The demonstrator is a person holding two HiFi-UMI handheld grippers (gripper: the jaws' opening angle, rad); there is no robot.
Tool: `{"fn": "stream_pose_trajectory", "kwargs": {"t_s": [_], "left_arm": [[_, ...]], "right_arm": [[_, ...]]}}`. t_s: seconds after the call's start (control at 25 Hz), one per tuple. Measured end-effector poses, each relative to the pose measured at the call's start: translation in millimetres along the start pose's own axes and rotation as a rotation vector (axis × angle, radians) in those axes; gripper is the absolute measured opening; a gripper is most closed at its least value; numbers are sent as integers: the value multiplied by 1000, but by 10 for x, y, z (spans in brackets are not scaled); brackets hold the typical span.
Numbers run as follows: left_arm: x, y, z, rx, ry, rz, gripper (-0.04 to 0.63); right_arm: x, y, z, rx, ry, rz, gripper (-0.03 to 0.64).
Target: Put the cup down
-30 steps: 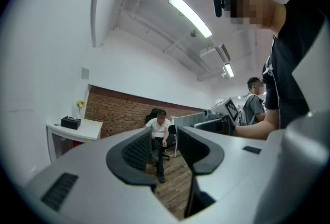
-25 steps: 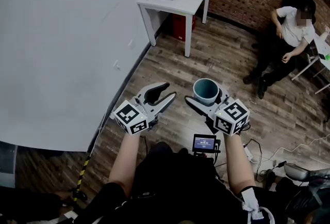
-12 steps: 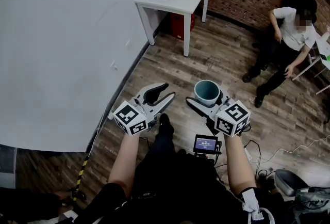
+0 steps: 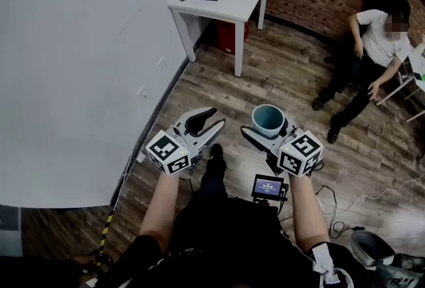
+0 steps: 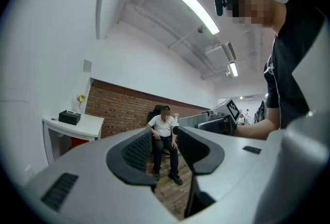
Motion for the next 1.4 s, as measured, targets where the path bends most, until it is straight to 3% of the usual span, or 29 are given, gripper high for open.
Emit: {"fn": "stream_pose_trajectory", "kwargs": {"t_s": [0.92, 1.4], "left_arm": [[454, -646, -2513, -48, 12, -21, 160], [523, -841, -3285, -56, 32, -2, 160]], "right_arm": [[782, -2108, 1443, -52, -24, -23, 411], [927, -2789, 1891, -64, -27, -33, 411]]}}
Point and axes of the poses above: the fingertips, and each gripper's own axes: y backward along the fingers, z to its right, x out of its top, the point moved 1 cm from there along y, backward along the fingers, and after that the axes turned 1 degree about x, right-handed, at the moved point
